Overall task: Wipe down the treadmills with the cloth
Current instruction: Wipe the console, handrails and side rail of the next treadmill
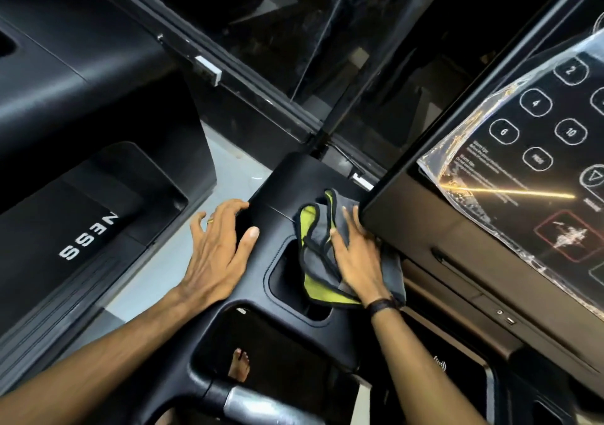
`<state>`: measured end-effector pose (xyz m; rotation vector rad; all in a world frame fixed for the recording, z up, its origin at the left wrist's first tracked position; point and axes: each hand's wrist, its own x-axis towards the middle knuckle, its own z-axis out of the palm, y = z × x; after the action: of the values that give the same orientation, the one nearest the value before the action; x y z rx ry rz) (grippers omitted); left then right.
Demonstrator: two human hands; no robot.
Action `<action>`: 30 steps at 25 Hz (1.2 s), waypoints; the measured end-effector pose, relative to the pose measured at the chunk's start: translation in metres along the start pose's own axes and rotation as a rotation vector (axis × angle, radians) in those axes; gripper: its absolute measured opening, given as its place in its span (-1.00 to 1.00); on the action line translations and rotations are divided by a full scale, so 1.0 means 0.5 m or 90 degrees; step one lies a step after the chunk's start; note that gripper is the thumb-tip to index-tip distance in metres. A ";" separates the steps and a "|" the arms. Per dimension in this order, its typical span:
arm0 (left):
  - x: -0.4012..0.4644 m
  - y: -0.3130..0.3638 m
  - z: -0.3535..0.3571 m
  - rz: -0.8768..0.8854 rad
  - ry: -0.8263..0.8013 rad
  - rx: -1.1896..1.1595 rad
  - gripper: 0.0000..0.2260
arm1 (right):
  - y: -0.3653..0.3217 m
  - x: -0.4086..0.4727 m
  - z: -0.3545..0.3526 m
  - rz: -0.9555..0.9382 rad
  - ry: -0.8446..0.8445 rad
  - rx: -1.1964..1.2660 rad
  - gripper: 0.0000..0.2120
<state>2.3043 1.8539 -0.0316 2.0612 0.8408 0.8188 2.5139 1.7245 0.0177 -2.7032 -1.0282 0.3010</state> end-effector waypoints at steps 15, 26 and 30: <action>-0.018 -0.019 0.007 0.001 -0.003 0.023 -0.58 | -0.091 -0.153 0.061 -0.179 -0.201 -0.112 -0.05; -0.017 -0.017 0.011 0.020 0.002 0.048 -0.58 | -0.113 -0.135 0.007 -0.076 -0.369 0.019 -0.46; -0.018 -0.020 0.006 0.002 0.009 0.044 -0.57 | -0.134 -0.126 0.000 -0.069 -0.330 -0.016 -0.45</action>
<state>2.2987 1.8507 -0.0438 2.1207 0.8847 0.8169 2.4257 1.7306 0.0438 -2.6351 -1.3036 1.0113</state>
